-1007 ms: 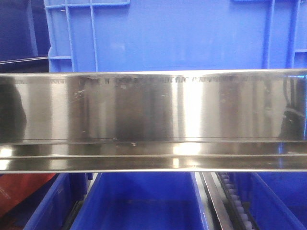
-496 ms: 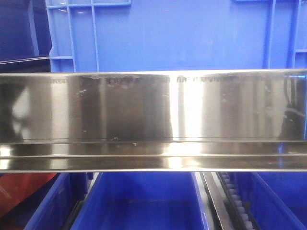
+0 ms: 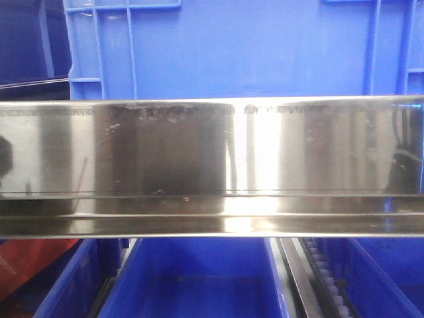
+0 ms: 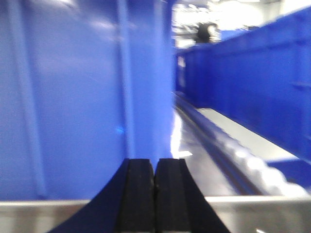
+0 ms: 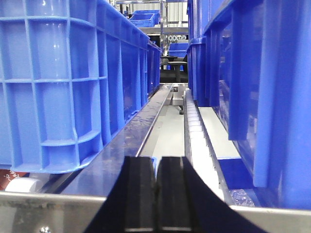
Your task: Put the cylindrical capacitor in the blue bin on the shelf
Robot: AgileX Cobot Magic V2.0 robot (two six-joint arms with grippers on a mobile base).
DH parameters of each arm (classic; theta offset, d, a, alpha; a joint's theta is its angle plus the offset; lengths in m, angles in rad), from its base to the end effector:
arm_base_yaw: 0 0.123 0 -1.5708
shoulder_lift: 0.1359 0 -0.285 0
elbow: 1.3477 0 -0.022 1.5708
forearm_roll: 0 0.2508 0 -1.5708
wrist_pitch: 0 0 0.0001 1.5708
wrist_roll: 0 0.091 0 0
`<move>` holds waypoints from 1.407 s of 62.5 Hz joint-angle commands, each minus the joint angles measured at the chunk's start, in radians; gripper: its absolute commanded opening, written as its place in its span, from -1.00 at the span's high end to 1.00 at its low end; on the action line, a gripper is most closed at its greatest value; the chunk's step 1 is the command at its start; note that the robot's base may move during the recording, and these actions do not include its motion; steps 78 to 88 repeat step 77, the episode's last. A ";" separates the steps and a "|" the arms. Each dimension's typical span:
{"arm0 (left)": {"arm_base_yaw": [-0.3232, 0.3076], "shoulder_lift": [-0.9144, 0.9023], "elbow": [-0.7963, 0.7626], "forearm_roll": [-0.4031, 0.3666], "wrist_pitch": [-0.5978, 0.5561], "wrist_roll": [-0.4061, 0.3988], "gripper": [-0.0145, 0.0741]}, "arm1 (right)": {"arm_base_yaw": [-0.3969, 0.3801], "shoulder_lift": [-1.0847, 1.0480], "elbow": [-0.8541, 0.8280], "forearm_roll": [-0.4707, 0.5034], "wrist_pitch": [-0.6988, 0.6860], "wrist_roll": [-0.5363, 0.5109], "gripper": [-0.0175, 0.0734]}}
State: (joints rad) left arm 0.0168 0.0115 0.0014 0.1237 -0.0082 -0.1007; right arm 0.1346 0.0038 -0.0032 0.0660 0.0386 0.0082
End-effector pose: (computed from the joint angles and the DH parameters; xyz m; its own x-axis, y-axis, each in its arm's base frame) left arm 0.0573 0.0009 0.2128 0.0819 0.0244 -0.9963 -0.0177 0.9996 0.0230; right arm 0.0561 0.0078 0.2106 0.0374 0.0798 -0.9961 -0.1399 0.9874 0.0739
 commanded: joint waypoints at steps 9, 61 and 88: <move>0.035 -0.011 -0.001 -0.050 0.008 -0.004 0.92 | -0.005 -0.004 0.003 0.001 -0.025 -0.008 0.98; -0.037 -0.011 -0.001 -0.054 0.020 0.023 0.92 | -0.005 -0.004 0.003 0.001 -0.025 -0.008 0.98; -0.037 -0.011 -0.001 -0.054 0.020 0.023 0.92 | -0.005 -0.004 0.003 0.001 -0.025 -0.008 0.98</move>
